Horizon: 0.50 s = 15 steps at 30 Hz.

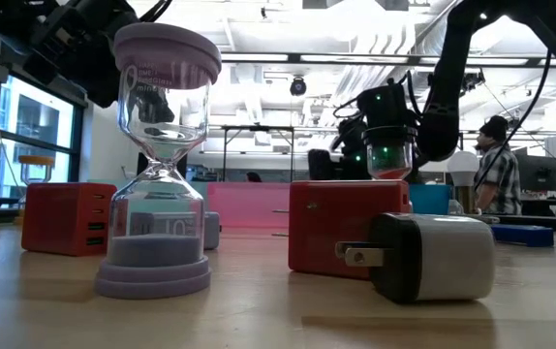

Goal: Pick & Place Office items
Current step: Put the light purple hourglass into the dark blue bin, then put the blue digital clock into the light blue bin

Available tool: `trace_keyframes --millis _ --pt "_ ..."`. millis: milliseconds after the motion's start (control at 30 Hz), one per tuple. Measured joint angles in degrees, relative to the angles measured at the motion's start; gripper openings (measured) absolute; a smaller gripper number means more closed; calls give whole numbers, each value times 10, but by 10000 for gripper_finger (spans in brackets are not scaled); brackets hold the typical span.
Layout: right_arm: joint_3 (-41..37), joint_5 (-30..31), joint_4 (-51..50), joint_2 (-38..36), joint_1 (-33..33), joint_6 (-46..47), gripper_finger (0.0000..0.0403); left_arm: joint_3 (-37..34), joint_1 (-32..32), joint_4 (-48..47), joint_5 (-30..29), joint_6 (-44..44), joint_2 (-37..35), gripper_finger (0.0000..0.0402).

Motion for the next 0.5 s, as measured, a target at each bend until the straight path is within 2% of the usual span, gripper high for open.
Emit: trace_keyframes --millis 267,500 --pt "0 75 33 -11 37 -70 293 0 0 0 2 -15 0 268" --pt "0 129 32 -64 98 -167 293 0 0 0 2 -28 0 268"
